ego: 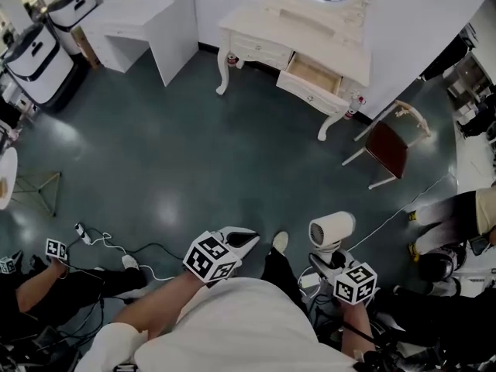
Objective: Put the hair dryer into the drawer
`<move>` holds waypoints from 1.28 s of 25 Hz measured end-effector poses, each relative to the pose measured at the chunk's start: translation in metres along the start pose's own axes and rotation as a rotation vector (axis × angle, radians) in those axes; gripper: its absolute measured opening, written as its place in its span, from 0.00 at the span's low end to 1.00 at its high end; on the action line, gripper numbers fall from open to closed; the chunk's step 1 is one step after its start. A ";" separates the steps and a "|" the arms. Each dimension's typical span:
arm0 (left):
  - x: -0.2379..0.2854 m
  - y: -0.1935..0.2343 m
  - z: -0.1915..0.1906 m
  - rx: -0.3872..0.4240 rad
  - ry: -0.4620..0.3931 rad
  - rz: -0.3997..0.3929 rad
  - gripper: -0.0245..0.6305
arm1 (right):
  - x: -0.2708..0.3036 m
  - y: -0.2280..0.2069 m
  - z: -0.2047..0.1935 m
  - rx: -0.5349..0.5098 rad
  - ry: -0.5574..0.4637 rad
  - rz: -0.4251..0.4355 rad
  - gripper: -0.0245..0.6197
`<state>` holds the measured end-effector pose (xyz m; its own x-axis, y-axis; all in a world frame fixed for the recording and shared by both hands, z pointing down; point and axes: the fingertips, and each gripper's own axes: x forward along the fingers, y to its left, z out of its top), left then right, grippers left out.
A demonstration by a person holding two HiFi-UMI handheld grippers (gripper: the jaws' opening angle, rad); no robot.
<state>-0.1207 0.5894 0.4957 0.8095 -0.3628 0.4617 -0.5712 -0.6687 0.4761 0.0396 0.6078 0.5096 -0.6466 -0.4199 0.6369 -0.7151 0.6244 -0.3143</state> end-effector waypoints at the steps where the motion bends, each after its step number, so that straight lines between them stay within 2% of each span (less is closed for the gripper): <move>1: 0.005 0.009 0.002 -0.002 -0.003 0.008 0.04 | 0.006 -0.010 0.004 -0.010 0.002 0.004 0.31; 3: 0.018 0.026 0.015 -0.009 -0.005 0.030 0.04 | 0.017 -0.034 0.018 -0.030 0.006 0.019 0.31; 6: 0.045 0.041 0.053 -0.025 -0.008 0.062 0.04 | 0.022 -0.077 0.052 -0.079 0.023 0.040 0.30; 11: 0.116 0.043 0.129 0.028 -0.008 0.094 0.04 | 0.015 -0.164 0.103 -0.153 0.036 0.074 0.31; 18: 0.193 0.055 0.207 0.021 -0.064 0.127 0.04 | 0.014 -0.270 0.146 -0.228 0.067 0.103 0.30; 23: 0.199 0.079 0.222 -0.022 -0.055 0.149 0.04 | 0.033 -0.309 0.175 -0.243 0.076 0.116 0.30; 28: 0.202 0.136 0.240 -0.059 -0.044 0.138 0.04 | 0.073 -0.338 0.218 -0.257 0.101 0.111 0.30; 32: 0.206 0.191 0.278 -0.031 -0.046 0.100 0.04 | 0.104 -0.356 0.260 -0.261 0.129 0.091 0.31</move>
<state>-0.0250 0.2060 0.4738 0.7532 -0.4564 0.4736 -0.6527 -0.6074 0.4528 0.1584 0.1707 0.5049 -0.6540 -0.2779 0.7036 -0.5523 0.8110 -0.1930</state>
